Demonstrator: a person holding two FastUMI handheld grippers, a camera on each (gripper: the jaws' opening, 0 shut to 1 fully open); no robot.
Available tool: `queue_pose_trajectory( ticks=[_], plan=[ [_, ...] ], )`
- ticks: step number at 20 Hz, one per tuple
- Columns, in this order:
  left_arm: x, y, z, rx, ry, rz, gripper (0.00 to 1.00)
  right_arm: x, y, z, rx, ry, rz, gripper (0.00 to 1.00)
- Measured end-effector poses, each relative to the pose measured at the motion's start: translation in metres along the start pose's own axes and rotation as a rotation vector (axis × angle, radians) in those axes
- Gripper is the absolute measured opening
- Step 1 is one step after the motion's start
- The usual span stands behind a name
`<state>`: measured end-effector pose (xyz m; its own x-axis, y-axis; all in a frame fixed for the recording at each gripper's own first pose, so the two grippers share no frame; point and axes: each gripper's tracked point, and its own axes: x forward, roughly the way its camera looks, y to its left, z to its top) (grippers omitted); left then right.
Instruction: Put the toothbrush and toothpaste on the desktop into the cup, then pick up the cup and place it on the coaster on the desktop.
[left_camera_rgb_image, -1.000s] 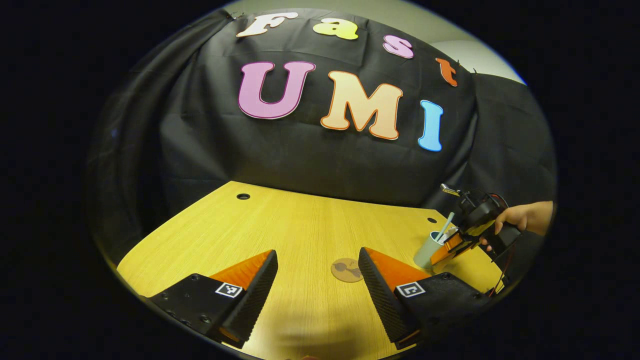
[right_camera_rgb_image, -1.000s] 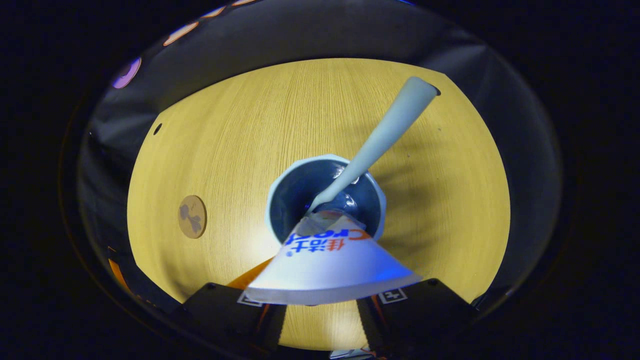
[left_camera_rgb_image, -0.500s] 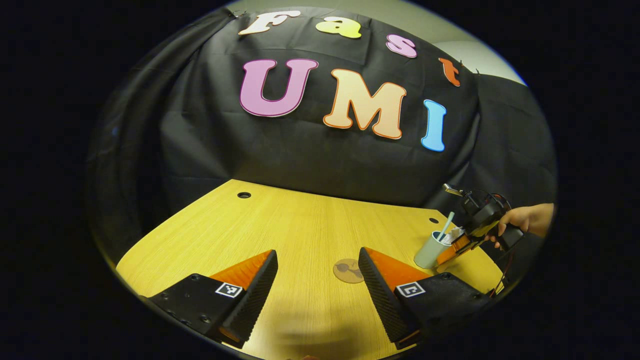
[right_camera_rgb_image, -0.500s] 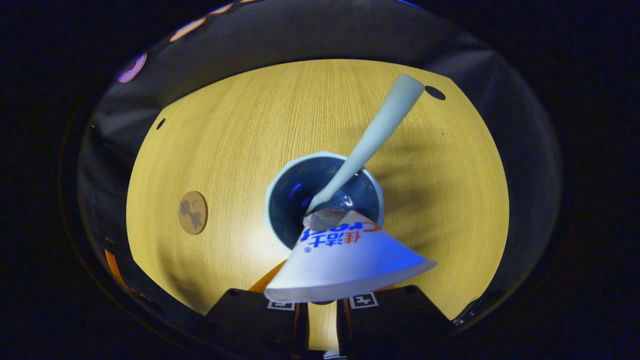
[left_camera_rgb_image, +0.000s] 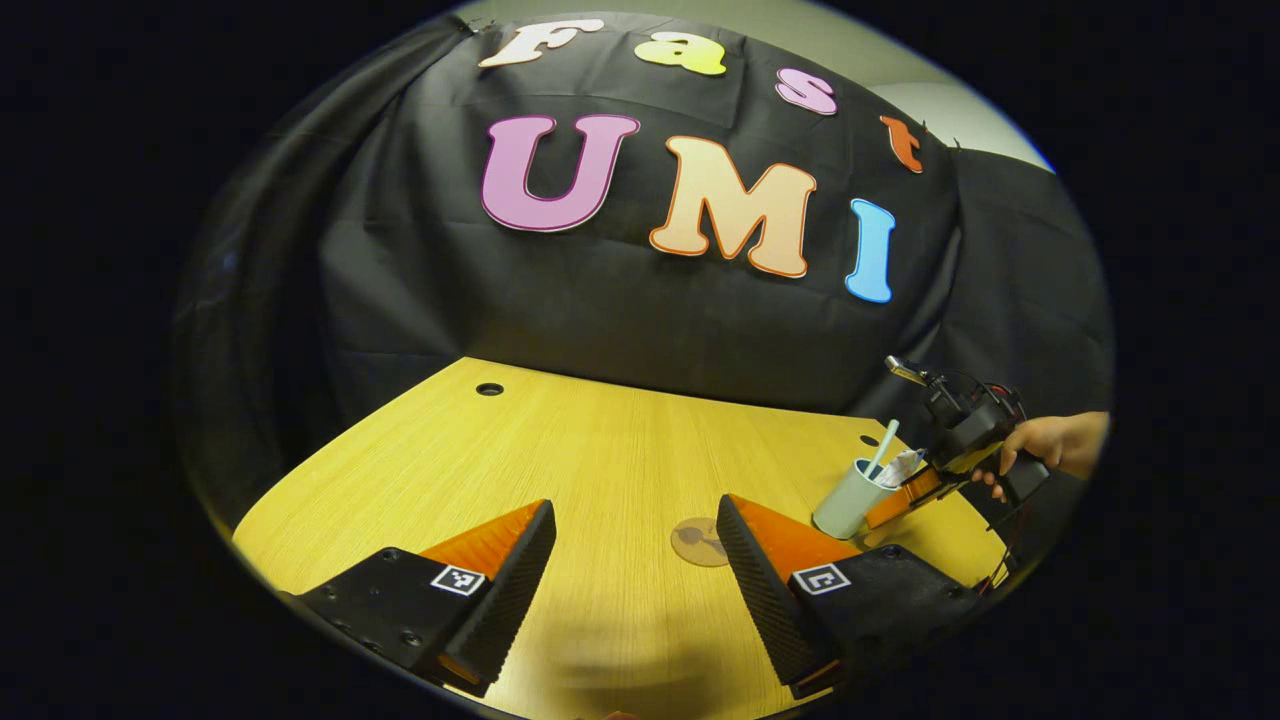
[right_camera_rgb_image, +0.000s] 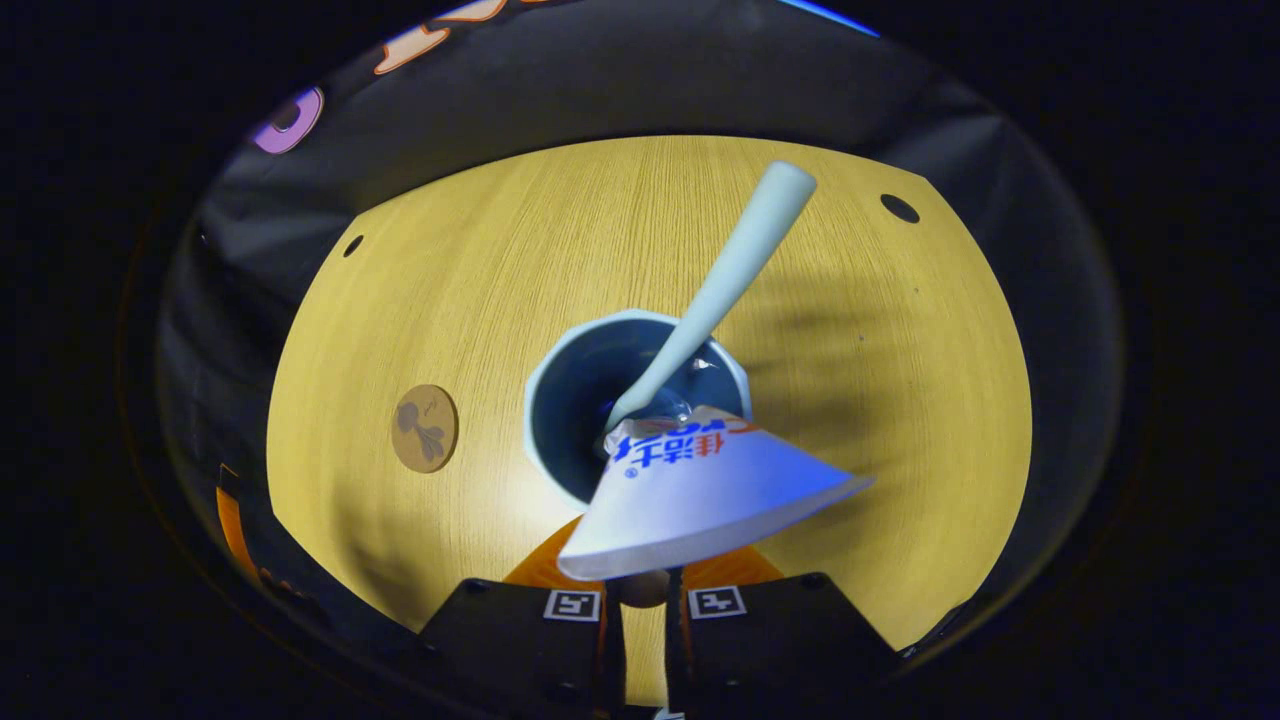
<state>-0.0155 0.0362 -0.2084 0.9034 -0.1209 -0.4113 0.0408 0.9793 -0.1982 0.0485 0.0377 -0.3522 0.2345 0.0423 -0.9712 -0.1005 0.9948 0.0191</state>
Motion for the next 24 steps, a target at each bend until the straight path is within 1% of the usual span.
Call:
queue_pose_trajectory(
  ticks=[2, 3, 4, 10, 19, 24],
  plan=[
    [0.000, 0.003, 0.000, -0.002, -0.001, 0.002, 0.95, -0.003, 0.008, 0.003, -0.007, -0.016, 0.019, 0.18],
    [0.000, 0.004, 0.000, -0.004, 0.002, 0.003, 0.95, -0.005, 0.012, 0.004, -0.013, -0.021, 0.023, 0.14],
    [0.000, 0.005, -0.001, -0.008, 0.004, 0.003, 0.95, -0.007, 0.016, 0.006, -0.027, -0.026, 0.027, 0.17],
    [-0.005, 0.014, 0.002, -0.010, -0.005, 0.009, 0.95, -0.014, 0.058, 0.007, -0.104, -0.042, 0.068, 0.17],
    [-0.019, 0.046, 0.000, -0.026, -0.012, 0.057, 0.95, -0.009, 0.126, 0.000, -0.223, -0.026, 0.112, 0.17],
    [-0.027, 0.068, 0.002, -0.032, -0.017, 0.093, 0.95, -0.002, 0.158, -0.002, -0.285, -0.021, 0.117, 0.17]
  ],
)
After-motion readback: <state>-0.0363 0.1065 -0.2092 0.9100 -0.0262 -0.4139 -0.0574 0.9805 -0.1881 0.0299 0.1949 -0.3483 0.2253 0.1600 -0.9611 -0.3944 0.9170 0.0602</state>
